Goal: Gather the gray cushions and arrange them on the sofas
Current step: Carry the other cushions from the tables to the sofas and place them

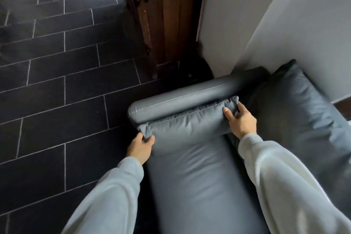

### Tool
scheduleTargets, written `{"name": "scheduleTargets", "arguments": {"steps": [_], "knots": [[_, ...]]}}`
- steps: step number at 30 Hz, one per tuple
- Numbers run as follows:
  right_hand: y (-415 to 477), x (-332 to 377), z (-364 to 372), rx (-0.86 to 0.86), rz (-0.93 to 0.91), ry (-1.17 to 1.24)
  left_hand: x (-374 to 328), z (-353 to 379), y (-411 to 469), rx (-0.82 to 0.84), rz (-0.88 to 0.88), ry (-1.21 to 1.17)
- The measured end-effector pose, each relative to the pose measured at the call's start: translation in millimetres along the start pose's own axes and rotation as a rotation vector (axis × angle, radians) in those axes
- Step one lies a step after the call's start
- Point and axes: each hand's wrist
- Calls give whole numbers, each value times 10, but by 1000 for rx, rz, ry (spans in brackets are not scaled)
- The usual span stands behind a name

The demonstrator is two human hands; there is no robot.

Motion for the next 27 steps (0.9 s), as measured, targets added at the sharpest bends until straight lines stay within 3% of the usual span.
{"name": "scheduleTargets", "arguments": {"steps": [2, 6, 14, 18, 22, 27], "knots": [[15, 37, 38, 66, -1, -46, 140, 86, 25, 12, -94, 53], [118, 77, 156, 26, -6, -36, 133, 126, 180, -81, -2, -161], [241, -218, 384, 67, 135, 49, 193, 251, 236, -47, 5, -179], [412, -145, 410, 67, 163, -57, 191, 174, 245, 9, 9, -17], [79, 7, 416, 133, 205, 106, 60, -102, 179, 130, -14, 209], [-650, 529, 505, 102, 9, -258, -270, -638, -151, 108, 79, 501]]}}
Point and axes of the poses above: each hand's wrist, its own y-axis towards the middle knuckle, its own z-axis out of the palm, x = y × z, and after that the axes turned 15 degrees about -y, right-handed
